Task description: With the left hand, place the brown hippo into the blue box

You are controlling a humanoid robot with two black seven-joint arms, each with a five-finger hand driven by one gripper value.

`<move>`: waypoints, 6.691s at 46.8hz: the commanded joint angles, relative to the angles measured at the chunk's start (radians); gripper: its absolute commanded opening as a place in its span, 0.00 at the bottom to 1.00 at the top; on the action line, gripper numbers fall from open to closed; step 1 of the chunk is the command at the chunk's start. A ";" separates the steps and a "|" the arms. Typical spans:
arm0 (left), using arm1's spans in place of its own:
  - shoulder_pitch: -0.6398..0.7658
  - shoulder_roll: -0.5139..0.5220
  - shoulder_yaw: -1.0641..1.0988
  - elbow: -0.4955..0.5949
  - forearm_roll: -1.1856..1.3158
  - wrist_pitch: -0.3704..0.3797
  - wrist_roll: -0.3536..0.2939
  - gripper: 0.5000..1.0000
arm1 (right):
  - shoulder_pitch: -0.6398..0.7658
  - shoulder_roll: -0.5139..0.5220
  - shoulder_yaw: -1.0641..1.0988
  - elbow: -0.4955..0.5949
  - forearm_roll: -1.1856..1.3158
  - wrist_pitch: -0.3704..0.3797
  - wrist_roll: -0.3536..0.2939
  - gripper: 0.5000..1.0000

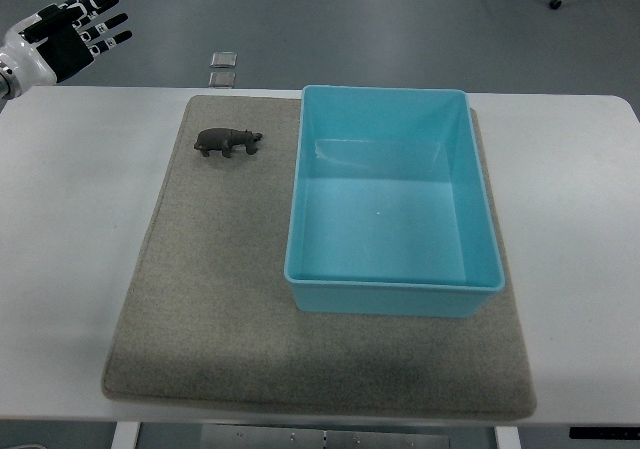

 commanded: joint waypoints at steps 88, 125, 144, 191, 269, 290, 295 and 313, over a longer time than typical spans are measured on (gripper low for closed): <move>-0.080 -0.137 0.119 -0.044 1.547 0.269 -0.348 0.99 | 0.000 0.000 0.001 0.000 0.000 0.000 0.000 0.87; -0.068 -0.283 0.206 0.071 1.708 0.335 -0.347 0.97 | 0.000 0.000 -0.001 0.000 0.000 0.000 0.000 0.87; -0.076 -0.289 0.231 0.071 1.731 0.335 -0.347 0.74 | 0.000 0.000 0.001 0.000 0.000 0.000 0.000 0.87; -0.083 -0.291 0.229 0.088 1.828 0.334 -0.348 0.45 | 0.000 0.000 0.001 0.000 0.000 0.000 0.000 0.87; -0.198 -0.084 0.216 -0.182 1.811 0.251 -0.354 0.00 | 0.000 0.000 0.001 0.000 0.000 0.000 0.000 0.87; -0.306 -0.030 0.202 -0.409 1.808 0.194 -0.354 0.00 | 0.000 0.000 -0.001 0.000 0.000 0.000 0.000 0.87; -0.318 -0.083 0.205 -0.438 1.808 0.189 -0.354 0.00 | 0.000 0.000 -0.001 0.000 0.000 0.000 0.000 0.87; -0.298 -0.292 0.225 -0.380 1.829 0.185 -0.342 0.00 | 0.000 0.000 -0.001 0.000 0.000 0.000 0.000 0.87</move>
